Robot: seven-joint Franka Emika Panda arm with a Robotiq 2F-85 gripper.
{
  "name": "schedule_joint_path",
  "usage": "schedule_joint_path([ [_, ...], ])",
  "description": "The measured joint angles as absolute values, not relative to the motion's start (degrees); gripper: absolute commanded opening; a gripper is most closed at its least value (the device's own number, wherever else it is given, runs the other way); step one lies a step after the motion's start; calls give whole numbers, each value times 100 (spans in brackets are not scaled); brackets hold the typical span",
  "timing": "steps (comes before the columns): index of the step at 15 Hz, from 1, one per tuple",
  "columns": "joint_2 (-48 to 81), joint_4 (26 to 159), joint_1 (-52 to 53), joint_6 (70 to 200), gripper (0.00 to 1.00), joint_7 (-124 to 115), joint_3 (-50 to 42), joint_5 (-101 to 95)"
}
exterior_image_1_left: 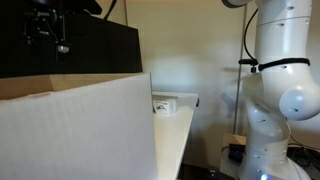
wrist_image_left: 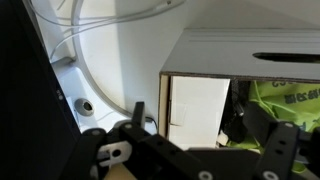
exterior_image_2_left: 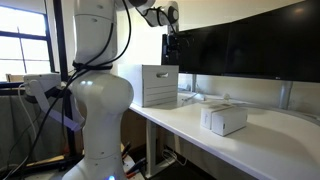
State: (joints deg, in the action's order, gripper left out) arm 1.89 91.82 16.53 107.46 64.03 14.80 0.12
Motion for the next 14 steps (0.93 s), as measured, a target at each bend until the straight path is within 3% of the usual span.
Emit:
schedule_joint_path([
  [14, 1405, 7142, 2574, 9305, 100, 6640, 2247, -487],
])
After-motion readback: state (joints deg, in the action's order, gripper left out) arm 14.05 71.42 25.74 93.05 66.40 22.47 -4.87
